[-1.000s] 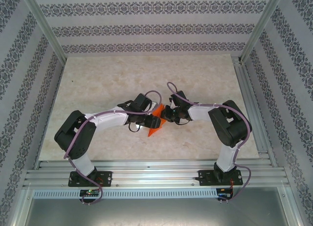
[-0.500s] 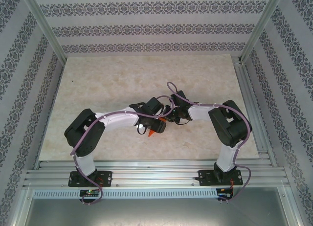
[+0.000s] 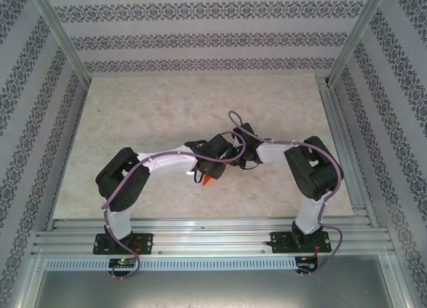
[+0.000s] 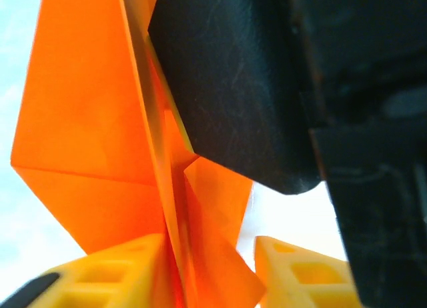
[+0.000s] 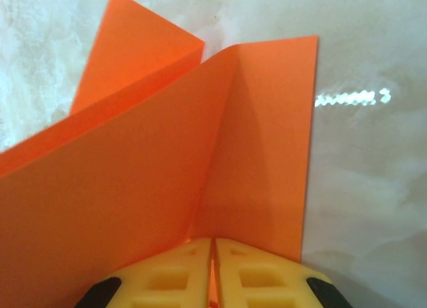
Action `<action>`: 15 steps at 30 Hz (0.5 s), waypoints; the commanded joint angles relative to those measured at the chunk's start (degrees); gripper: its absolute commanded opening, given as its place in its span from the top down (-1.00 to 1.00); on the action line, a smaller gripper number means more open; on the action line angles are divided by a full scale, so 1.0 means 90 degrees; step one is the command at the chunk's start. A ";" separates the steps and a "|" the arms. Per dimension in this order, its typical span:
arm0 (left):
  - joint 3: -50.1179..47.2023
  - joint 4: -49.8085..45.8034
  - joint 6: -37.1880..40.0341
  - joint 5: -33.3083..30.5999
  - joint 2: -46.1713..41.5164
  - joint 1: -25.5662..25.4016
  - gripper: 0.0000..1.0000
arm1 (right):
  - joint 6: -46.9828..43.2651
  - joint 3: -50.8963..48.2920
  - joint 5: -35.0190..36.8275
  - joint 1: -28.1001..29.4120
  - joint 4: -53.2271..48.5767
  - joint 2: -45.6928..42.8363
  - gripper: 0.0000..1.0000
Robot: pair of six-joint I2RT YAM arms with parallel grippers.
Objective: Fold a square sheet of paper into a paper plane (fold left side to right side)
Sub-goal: Pick up the paper plane from the center of the table.
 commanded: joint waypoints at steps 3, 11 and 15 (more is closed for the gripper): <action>-0.0084 -0.0212 0.0078 -0.0007 0.0106 -0.0094 0.54 | -0.0159 0.0147 0.0135 -0.0071 -0.0170 -0.0166 0.74; -0.0101 -0.0205 0.0047 0.0025 -0.0019 -0.0063 0.89 | -0.0287 0.0131 0.0064 -0.0425 -0.0272 -0.0914 0.55; 0.0032 -0.0418 0.0176 -0.0002 -0.0307 0.0179 0.99 | -0.0680 -0.0066 0.0179 -0.0989 -0.0904 -0.2013 0.40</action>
